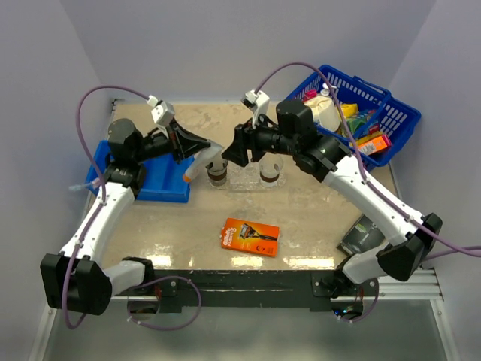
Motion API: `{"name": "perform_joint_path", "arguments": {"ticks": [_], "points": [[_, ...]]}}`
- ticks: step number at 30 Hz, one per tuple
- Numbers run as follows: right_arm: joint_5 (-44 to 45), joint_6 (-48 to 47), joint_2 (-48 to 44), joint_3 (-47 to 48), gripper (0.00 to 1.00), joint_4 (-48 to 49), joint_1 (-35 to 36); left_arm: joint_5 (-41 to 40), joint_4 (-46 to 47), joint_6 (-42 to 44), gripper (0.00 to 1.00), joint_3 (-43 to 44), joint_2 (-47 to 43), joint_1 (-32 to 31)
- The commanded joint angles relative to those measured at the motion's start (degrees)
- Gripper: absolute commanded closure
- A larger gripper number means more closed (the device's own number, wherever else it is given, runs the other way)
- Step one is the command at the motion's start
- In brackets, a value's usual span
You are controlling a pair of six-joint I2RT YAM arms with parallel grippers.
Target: Prepare toiletry sets of a toothbrush and toothpaste on the tray
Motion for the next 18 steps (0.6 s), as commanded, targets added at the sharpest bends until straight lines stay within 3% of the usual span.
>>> {"name": "perform_joint_path", "arguments": {"ticks": [1,7,18], "points": [[-5.2,-3.9,1.1,6.8,0.38,-3.9,-0.4,5.6,7.9,-3.2,1.0,-0.1,-0.7,-2.1],[-8.1,-4.3,3.3,9.5,0.41,-5.7,-0.5,6.8,9.0,-3.6,1.0,-0.3,-1.1,-3.2],[-10.1,-3.2,3.9,6.7,0.61,-4.0,-0.4,8.0,11.9,-5.8,1.0,-1.1,-1.0,-3.9]]}}
